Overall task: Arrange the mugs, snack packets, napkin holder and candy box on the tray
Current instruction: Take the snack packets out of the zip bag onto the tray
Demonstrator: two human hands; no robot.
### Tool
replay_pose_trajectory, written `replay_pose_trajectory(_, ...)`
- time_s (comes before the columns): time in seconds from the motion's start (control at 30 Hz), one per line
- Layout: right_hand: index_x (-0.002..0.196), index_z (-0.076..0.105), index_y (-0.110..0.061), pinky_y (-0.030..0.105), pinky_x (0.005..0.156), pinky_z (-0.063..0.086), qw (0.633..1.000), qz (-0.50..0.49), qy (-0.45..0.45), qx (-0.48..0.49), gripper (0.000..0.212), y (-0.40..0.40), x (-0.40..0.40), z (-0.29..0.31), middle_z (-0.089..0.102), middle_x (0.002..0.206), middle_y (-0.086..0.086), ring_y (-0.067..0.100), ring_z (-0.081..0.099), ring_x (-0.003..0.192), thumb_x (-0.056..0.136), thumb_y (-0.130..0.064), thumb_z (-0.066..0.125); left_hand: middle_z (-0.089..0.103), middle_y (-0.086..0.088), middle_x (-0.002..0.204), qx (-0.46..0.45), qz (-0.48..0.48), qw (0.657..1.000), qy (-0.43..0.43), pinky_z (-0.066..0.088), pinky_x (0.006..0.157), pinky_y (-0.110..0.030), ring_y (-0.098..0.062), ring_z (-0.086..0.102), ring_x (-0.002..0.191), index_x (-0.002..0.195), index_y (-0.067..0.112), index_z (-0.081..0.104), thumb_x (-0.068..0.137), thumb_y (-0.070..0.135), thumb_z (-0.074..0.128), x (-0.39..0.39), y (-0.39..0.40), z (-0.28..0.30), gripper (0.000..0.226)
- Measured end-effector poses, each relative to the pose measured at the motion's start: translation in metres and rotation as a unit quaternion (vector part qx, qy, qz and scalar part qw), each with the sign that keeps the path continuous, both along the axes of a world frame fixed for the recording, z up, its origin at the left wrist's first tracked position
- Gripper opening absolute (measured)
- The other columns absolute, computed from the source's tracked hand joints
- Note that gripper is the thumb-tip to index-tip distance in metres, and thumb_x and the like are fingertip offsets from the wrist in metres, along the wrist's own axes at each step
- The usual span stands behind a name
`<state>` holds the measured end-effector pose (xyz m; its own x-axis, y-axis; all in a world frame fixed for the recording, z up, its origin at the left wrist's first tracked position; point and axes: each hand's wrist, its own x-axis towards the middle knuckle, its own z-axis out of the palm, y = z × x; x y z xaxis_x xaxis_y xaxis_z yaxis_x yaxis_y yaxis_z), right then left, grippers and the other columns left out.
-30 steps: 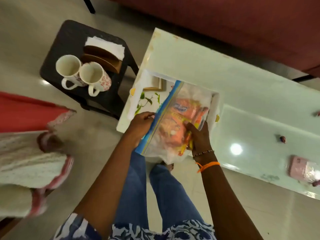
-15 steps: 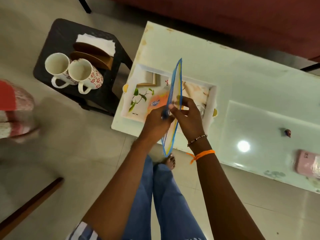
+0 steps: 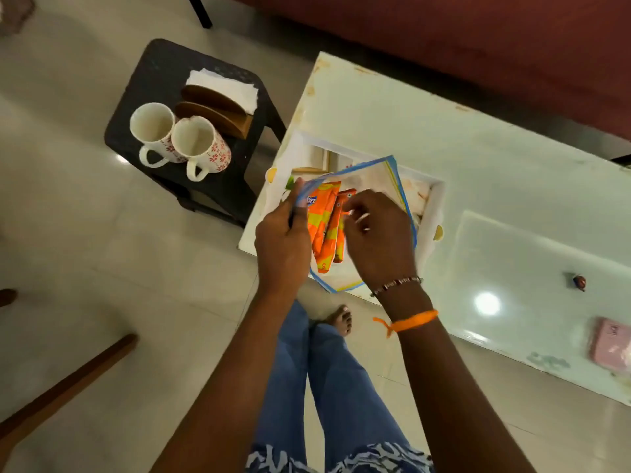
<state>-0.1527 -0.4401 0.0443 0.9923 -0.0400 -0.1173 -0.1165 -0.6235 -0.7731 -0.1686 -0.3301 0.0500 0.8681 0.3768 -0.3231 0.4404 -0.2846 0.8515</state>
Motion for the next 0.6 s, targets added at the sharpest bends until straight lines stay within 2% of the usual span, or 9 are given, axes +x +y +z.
replay_pose_trajectory(0.1,0.117,0.055,-0.011,0.038,0.093,0.044,0.972,0.12,0.197,-0.049,0.035,0.033,0.021,-0.038,0.057,0.124,0.017,0.033,0.054,0.113,0.082,-0.007,0.052,0.067,-0.013,0.114,0.013,-0.004,1.0,-0.001,0.051,0.09,-0.04,-0.025,0.063,0.103,0.129,0.014,0.053,0.096,0.025,0.04,-0.007,0.003,0.003,0.037)
replay_pose_trajectory(0.2,0.123,0.05,-0.006,0.037,0.096,0.039,0.928,0.212,0.296,-0.074,0.035,0.064,0.038,-0.072,0.052,0.131,0.021,0.033,0.048,0.121,0.089,-0.012,0.047,0.065,-0.013,0.12,0.014,0.002,1.0,0.001,0.05,0.094,-0.044,-0.025,0.061,0.109,0.13,0.014,0.052,0.095,0.024,0.041,-0.014,0.011,0.003,0.037)
replay_pose_trajectory(0.27,0.089,0.06,-0.005,0.034,0.082,0.04,0.928,0.203,0.306,-0.068,0.015,0.079,0.04,-0.08,0.061,0.096,0.021,0.029,0.054,0.099,0.09,-0.012,0.047,0.065,-0.014,0.119,0.022,0.001,1.0,0.002,0.051,0.093,-0.043,-0.025,0.062,0.107,0.131,0.016,0.05,0.095,0.023,0.042,-0.018,0.018,0.0,0.038)
replay_pose_trajectory(0.3,0.067,0.052,-0.014,0.03,0.072,0.038,0.933,0.181,0.308,-0.046,0.025,0.083,0.039,-0.08,0.052,0.072,0.012,0.025,0.05,0.079,0.09,-0.01,0.047,0.065,-0.016,0.118,0.024,0.0,1.0,0.004,0.051,0.092,-0.044,-0.026,0.062,0.106,0.133,0.017,0.049,0.095,0.023,0.042,-0.021,0.021,-0.002,0.039)
replay_pose_trajectory(0.33,0.057,0.038,-0.022,0.027,0.066,0.035,0.937,0.165,0.308,-0.014,0.038,0.086,0.037,-0.082,0.039,0.062,-0.001,0.015,0.042,0.067,0.091,-0.007,0.045,0.065,-0.017,0.117,0.025,-0.003,1.0,0.009,0.051,0.091,-0.044,-0.028,0.063,0.105,0.133,0.018,0.047,0.095,0.024,0.042,-0.023,0.023,-0.005,0.039)
replay_pose_trajectory(0.4,0.06,0.031,-0.026,0.03,0.076,0.036,0.94,0.149,0.306,0.0,0.042,0.089,0.029,-0.078,0.028,0.065,-0.011,0.013,0.039,0.07,0.094,-0.003,0.038,0.065,-0.017,0.117,0.03,-0.021,0.999,0.021,0.052,0.091,-0.045,-0.028,0.063,0.104,0.135,0.019,0.045,0.095,0.025,0.042,-0.026,0.026,-0.011,0.04)
replay_pose_trajectory(0.47,0.066,0.035,-0.024,0.04,0.086,0.034,0.945,0.13,0.301,0.016,0.036,0.088,0.023,-0.067,0.031,0.067,-0.009,0.021,0.036,0.09,0.094,-0.001,0.035,0.063,-0.016,0.121,0.03,-0.042,0.998,0.029,0.051,0.092,-0.042,-0.027,0.061,0.107,0.136,0.021,0.041,0.095,0.023,0.042,-0.027,0.026,-0.016,0.041)
replay_pose_trajectory(0.53,0.068,0.052,-0.015,0.045,0.096,0.037,0.958,0.071,0.278,0.015,0.031,0.081,0.02,-0.059,0.054,0.079,0.01,0.025,0.046,0.096,0.093,-0.002,0.04,0.061,-0.013,0.126,0.021,-0.055,0.998,0.03,0.049,0.095,-0.037,-0.026,0.059,0.111,0.137,0.022,0.039,0.095,0.019,0.043,-0.027,0.022,-0.021,0.043)
replay_pose_trajectory(0.6,0.079,0.064,0.004,0.04,0.087,0.043,0.977,-0.031,0.21,-0.012,0.02,0.066,0.015,-0.053,0.067,0.096,0.026,0.037,0.06,0.097,0.087,-0.004,0.048,0.058,-0.01,0.13,0.02,-0.063,0.997,0.032,0.044,0.099,-0.03,-0.023,0.056,0.116,0.138,0.022,0.039,0.094,0.016,0.044,-0.026,0.017,-0.026,0.044)
